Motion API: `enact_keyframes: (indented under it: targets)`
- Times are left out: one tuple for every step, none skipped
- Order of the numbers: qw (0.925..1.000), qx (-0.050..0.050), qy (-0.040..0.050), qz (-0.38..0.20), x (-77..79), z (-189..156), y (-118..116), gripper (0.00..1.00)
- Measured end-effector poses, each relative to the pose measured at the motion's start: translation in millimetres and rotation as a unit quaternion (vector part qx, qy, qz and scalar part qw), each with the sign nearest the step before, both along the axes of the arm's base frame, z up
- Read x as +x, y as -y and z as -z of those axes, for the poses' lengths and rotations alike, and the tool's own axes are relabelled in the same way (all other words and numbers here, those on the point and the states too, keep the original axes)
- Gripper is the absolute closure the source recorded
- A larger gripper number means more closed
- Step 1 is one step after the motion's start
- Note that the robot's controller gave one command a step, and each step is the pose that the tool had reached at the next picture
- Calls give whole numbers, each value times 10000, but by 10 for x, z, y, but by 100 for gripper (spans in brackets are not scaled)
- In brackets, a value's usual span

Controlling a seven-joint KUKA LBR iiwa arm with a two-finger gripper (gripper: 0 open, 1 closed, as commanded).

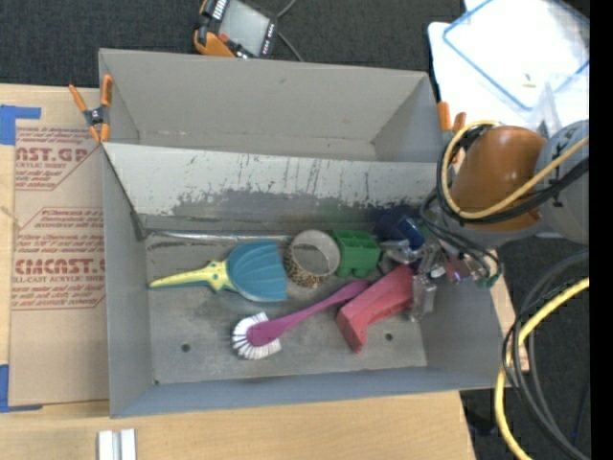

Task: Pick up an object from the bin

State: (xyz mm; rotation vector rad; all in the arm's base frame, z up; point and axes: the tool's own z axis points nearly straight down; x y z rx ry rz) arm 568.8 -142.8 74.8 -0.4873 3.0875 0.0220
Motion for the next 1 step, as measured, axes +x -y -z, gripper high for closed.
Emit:
enact_keyframes:
  targets:
    - [9999,-49,96,-68,-98,-107,20,100]
